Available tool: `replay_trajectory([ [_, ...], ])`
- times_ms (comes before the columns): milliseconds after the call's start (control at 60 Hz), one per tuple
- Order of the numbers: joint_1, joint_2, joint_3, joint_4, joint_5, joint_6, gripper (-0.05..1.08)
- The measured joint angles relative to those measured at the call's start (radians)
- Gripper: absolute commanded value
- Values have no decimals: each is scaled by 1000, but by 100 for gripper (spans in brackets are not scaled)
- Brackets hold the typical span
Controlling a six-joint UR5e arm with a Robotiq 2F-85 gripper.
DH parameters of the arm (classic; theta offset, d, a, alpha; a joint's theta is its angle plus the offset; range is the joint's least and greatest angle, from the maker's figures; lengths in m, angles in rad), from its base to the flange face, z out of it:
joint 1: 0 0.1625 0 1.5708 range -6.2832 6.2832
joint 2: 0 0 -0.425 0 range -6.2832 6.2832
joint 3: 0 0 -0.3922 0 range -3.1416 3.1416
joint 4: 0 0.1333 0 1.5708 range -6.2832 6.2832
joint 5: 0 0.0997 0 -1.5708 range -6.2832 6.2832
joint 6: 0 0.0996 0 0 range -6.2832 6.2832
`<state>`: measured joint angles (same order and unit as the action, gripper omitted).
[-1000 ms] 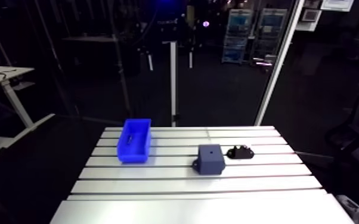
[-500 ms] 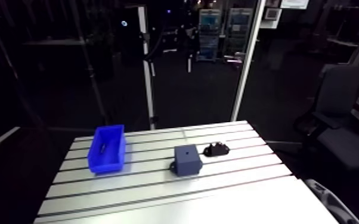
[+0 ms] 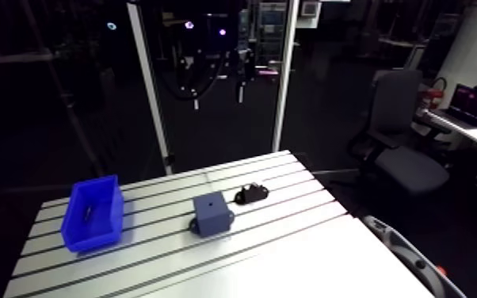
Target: Pick up the M10 bolt and insert it into the hole until fully seated.
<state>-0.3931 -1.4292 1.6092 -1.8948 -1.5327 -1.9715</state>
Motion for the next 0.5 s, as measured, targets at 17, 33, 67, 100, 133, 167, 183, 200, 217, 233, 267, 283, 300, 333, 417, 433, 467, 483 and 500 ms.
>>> replay_trajectory([
  [17,-5,2,2,-4,2,-5,1],
  [33,-9,3,5,-8,4,-10,1],
  [67,-19,7,11,-19,8,-20,1],
  [100,-28,10,17,-30,12,-30,1],
  [133,-37,14,24,-43,16,-40,1],
  [167,-45,17,31,-56,19,-50,1],
  [183,-49,19,34,-63,21,-54,1],
  [200,-54,21,38,-71,22,-60,1],
  [217,-58,23,42,-78,24,-64,1],
  [233,-61,25,46,-86,25,-69,1],
  [267,-69,29,54,-102,28,-79,1],
  [283,-72,31,58,-109,29,-83,1],
  [300,-76,34,62,-118,30,-88,1],
  [333,-84,39,71,-136,32,-99,1],
  [417,-105,56,99,-191,38,-126,6],
  [433,-108,58,103,-200,39,-130,6],
  [467,-114,64,112,-217,40,-137,11],
  [483,-117,67,116,-225,41,-140,17],
  [500,-119,70,120,-233,41,-143,23],
])
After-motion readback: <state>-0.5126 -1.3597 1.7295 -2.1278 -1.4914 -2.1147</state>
